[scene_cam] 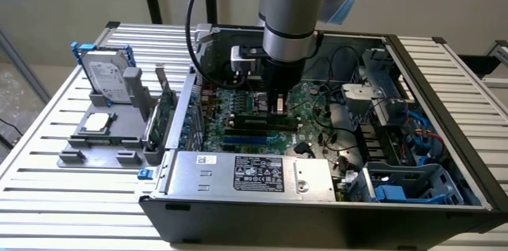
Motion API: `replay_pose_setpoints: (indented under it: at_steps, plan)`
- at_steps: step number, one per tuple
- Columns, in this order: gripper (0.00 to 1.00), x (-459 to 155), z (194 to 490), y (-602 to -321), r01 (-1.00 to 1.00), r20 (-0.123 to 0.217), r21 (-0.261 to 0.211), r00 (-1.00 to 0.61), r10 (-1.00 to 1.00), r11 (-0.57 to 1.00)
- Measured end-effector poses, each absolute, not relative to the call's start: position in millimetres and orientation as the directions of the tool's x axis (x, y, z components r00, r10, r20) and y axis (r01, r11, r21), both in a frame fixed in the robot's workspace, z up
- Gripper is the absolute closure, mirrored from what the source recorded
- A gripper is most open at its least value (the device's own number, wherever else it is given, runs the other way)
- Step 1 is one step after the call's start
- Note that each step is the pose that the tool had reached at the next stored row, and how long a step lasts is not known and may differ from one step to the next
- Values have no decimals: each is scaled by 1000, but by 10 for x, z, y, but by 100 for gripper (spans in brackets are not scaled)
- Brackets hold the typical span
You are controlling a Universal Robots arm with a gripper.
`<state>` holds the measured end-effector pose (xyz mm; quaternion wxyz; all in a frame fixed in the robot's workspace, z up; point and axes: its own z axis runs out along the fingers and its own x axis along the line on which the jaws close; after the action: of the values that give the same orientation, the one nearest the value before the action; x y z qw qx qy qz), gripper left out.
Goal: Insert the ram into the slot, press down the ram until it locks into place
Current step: 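Insert the ram into the slot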
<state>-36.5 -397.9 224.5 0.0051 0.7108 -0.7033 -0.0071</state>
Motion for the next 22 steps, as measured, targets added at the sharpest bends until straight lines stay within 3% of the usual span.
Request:
replay_pose_setpoints:
  at_steps: [6, 7, 15, 19, 22]
  plan:
    - [80, -367, 2243, -3978, -1000, -3, 17, 11, -1000, -11]
    - [73, -367, 2250, -3979, -1000, -3, 17, 11, -1000, -11]
    - [73, -382, 2452, -3978, -1000, -3, 20, 11, -1000, -11]
    - [87, -415, 2536, -3979, -1000, -3, 20, 11, -1000, -11]
    - [89, -416, 2536, -3978, -1000, -3, 20, 11, -1000, -11]
